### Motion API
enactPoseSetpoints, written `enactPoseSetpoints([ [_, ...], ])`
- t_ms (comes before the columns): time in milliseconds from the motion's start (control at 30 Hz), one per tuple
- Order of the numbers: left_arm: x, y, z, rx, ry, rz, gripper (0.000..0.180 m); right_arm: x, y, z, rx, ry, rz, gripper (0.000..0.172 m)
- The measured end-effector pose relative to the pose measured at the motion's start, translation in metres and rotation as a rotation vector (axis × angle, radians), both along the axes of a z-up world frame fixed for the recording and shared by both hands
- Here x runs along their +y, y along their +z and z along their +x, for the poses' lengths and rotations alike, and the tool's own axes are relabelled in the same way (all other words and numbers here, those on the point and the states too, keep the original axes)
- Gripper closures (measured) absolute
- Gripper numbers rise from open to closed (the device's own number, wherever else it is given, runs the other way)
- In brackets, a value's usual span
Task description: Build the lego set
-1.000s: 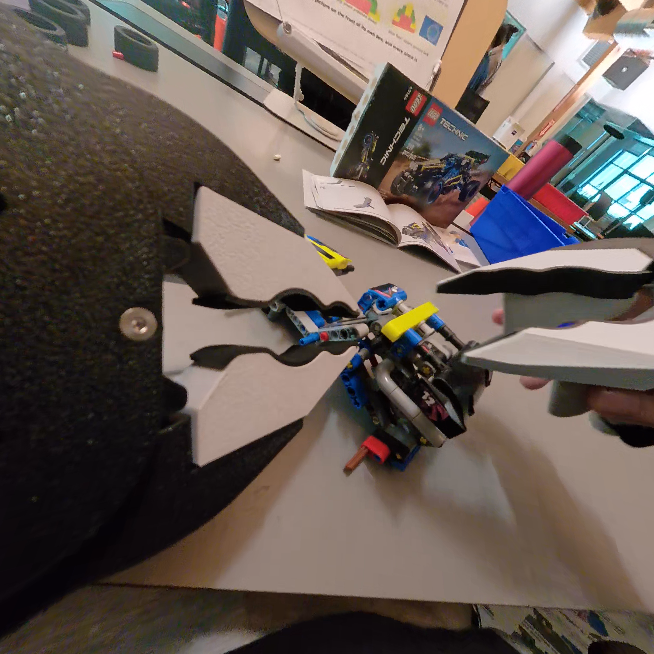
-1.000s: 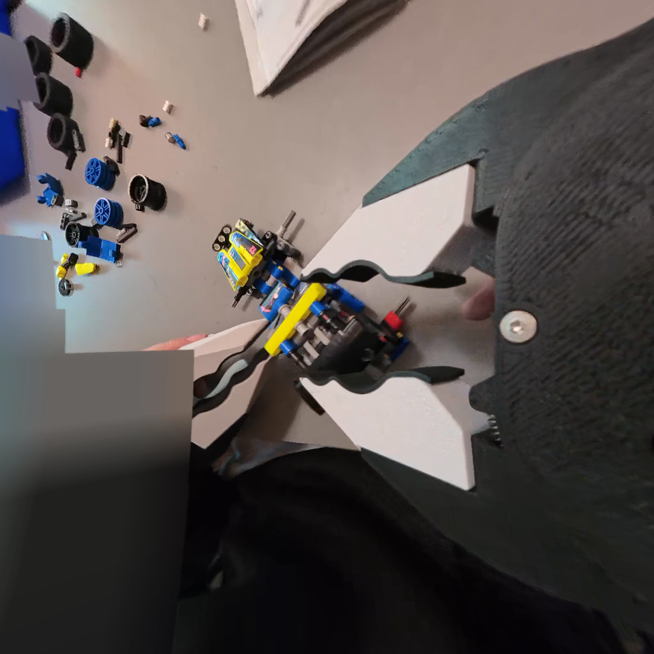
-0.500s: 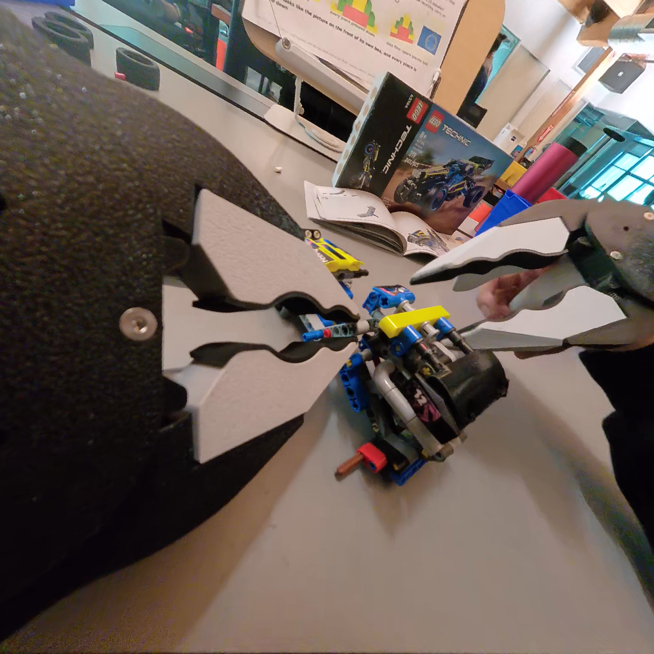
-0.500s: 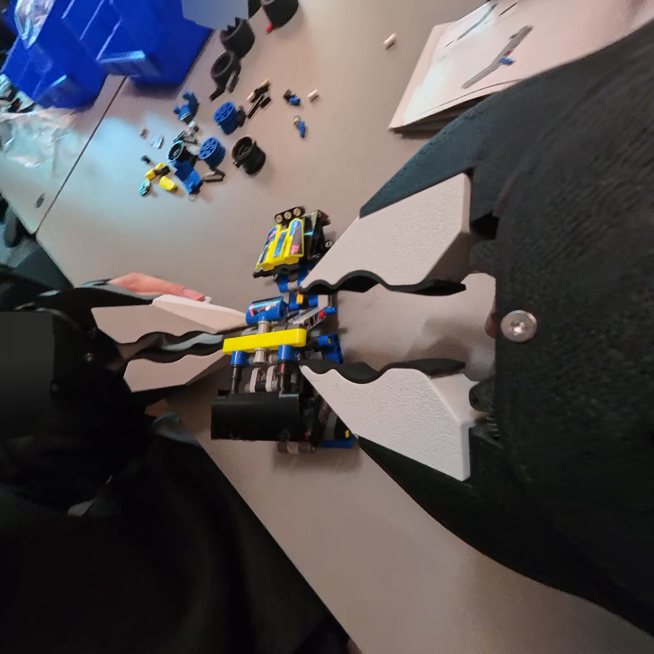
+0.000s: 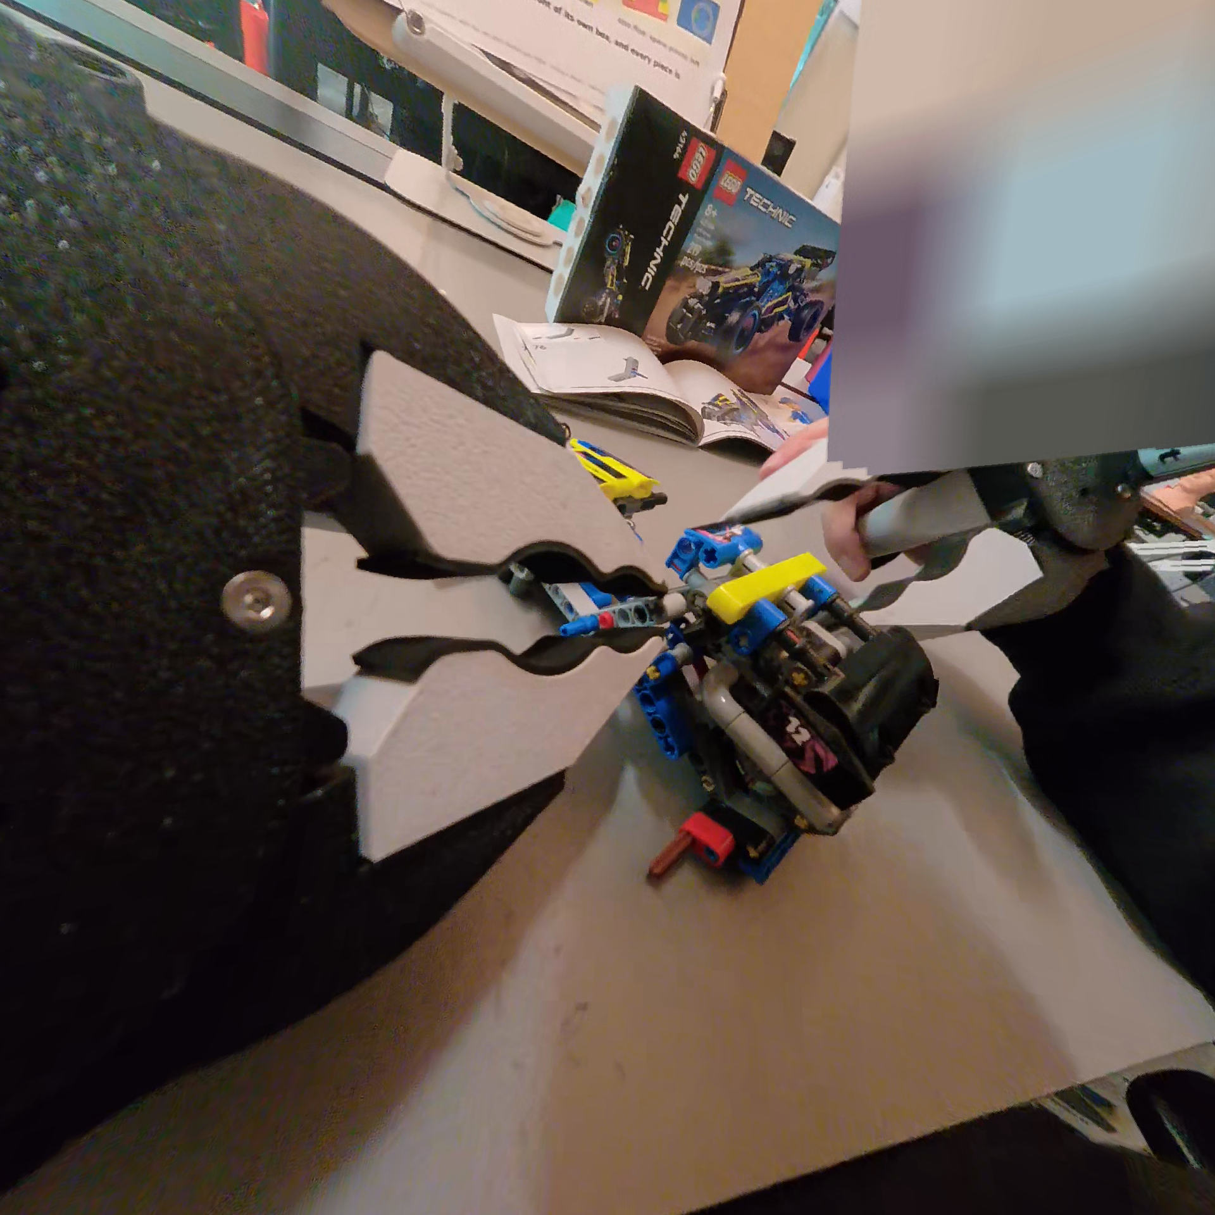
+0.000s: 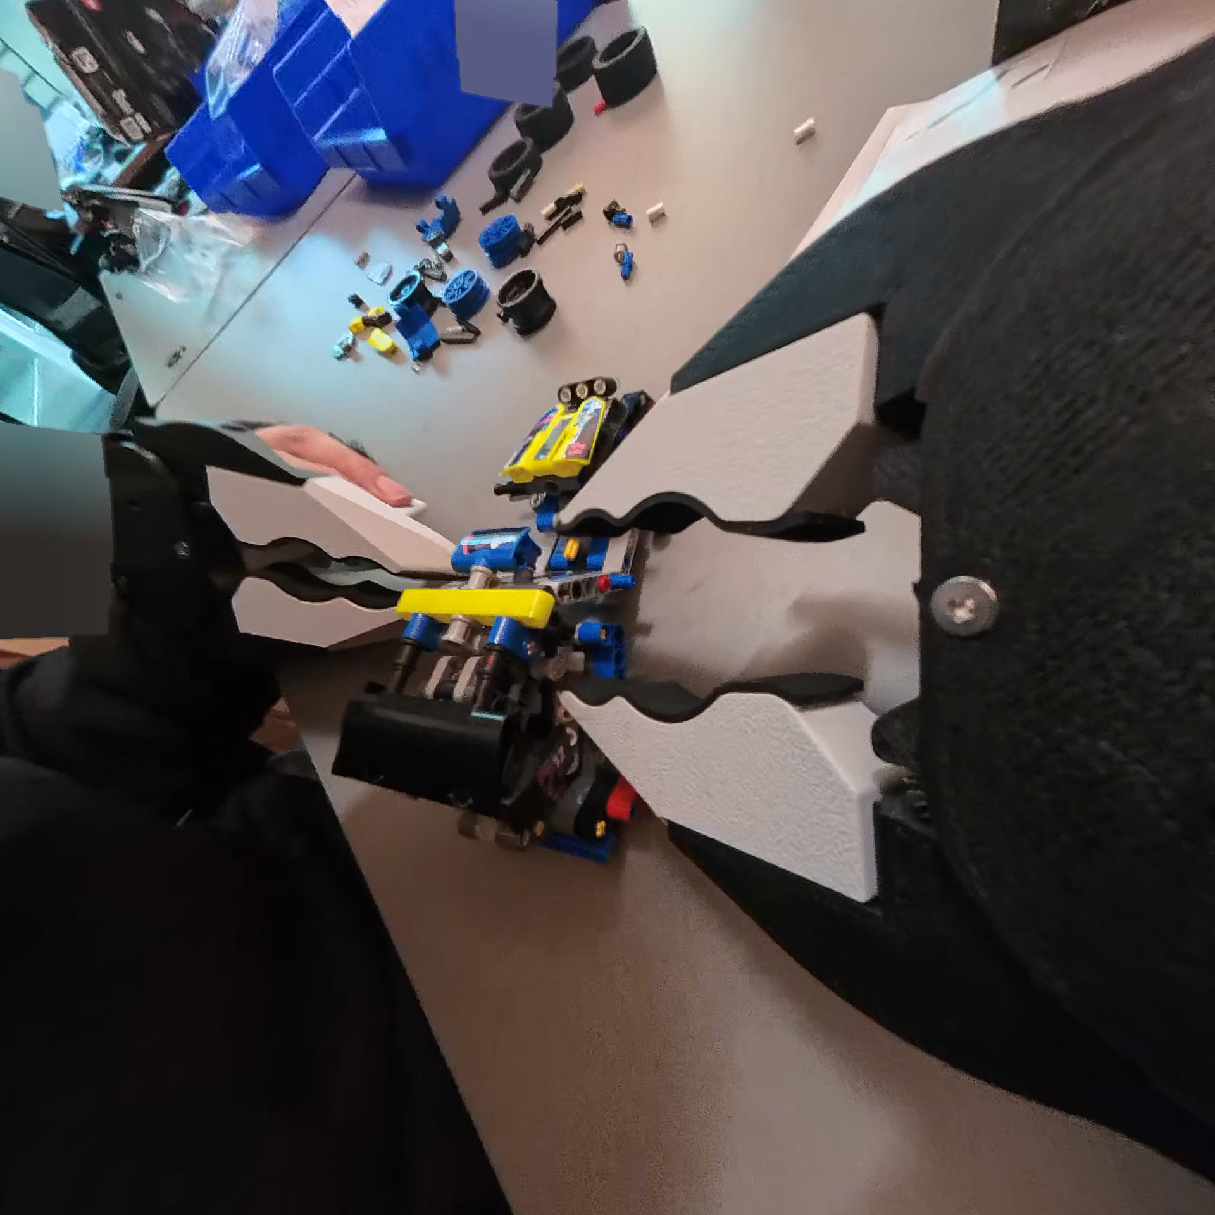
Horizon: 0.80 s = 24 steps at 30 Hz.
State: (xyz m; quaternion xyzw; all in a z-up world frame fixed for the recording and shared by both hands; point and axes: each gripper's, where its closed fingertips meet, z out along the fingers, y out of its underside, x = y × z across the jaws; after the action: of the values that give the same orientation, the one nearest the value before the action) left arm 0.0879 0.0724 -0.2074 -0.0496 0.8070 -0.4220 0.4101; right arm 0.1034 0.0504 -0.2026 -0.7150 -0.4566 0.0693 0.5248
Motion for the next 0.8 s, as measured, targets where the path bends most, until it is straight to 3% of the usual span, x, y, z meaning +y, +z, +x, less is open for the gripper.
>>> enactPoseSetpoints([
  [33, 0.0, 0.0, 0.0, 0.004, -0.005, -0.002, 0.175, -0.002, -0.004, -0.001, -0.003, 0.012, -0.01, 0.132],
  [267, -0.001, 0.0, 0.001, 0.018, -0.037, -0.007, 0.175, -0.005, 0.008, -0.006, 0.174, 0.108, 0.007, 0.138],
  [467, -0.001, -0.003, 0.008, 0.029, -0.012, 0.005, 0.175, 0.0, 0.004, -0.005, 0.163, 0.162, -0.035, 0.138],
  [800, 0.002, -0.004, 0.019, 0.018, 0.074, 0.021, 0.176, 0.006, 0.001, -0.001, 0.126, 0.087, 0.0, 0.136],
])
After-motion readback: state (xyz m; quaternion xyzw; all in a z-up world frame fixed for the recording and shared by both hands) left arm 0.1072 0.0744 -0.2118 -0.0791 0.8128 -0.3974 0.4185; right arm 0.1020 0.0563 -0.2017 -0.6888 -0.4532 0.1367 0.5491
